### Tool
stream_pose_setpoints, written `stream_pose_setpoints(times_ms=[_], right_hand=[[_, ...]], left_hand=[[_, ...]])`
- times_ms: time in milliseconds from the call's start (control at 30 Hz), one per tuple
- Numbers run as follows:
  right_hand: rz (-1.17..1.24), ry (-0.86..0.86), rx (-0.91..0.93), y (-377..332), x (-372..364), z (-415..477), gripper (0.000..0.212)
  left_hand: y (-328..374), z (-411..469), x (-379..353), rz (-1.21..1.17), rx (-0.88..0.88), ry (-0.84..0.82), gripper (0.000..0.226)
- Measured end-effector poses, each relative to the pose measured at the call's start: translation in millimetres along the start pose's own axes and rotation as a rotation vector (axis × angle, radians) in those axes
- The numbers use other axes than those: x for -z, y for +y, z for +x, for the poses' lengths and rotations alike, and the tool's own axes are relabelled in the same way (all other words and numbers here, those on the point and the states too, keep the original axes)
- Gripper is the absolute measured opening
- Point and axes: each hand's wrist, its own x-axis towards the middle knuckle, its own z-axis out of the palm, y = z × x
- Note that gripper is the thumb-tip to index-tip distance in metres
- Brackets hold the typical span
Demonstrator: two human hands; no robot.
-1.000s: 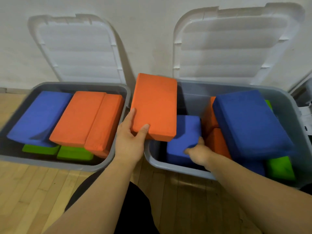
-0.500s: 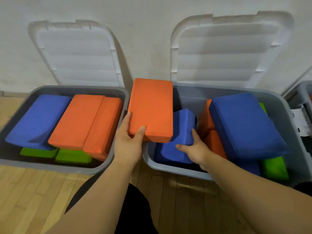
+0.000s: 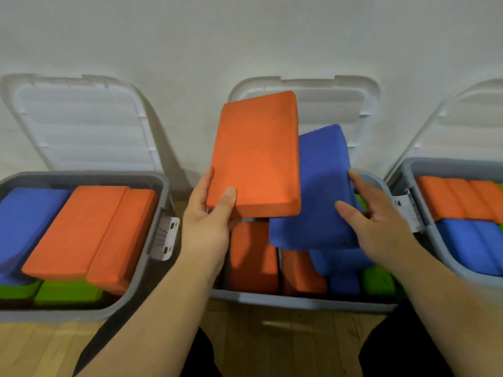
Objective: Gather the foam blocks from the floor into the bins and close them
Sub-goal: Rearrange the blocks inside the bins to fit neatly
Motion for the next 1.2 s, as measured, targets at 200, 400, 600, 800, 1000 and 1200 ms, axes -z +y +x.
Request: stream_pose_setpoints(times_ms=[200,400,600,800,1000,1200], right_hand=[[0.044,0.083,-0.302,59.3,19.5,10.7,0.047],[0.360,0.211,-0.337,97.6,32.2,32.7,0.054],[0.262,0.128,-0.169,32.7,31.2,5.3,0.055],[-0.170,0.351,0.191,-7.3,40.8,-18.4,0.061],[-0.281,0.153,0.681,-48.7,-18.4,-44.0,0.049],[-0.192,-0.272,0.431,-42.0,-103.2,-46.3,0.045]], left_hand=[[-26.9,-20.6,-74.1,0.230,-0.006,-0.166,0.060],[-34.3,-33.8,-96.2,0.767,-0.114,-0.310,0.065],[-29.3,-24.3,-82.8,0.736,-0.024,-0.401,0.084],[-35.7,-23.0,-25.5,0.816,0.030,-0.379,0.102],[-23.6,8.2,51.7,1.352,-0.105,-0.359,0.084],[-46.9,23.4,110.0,1.395,0.150,-0.339,0.085]])
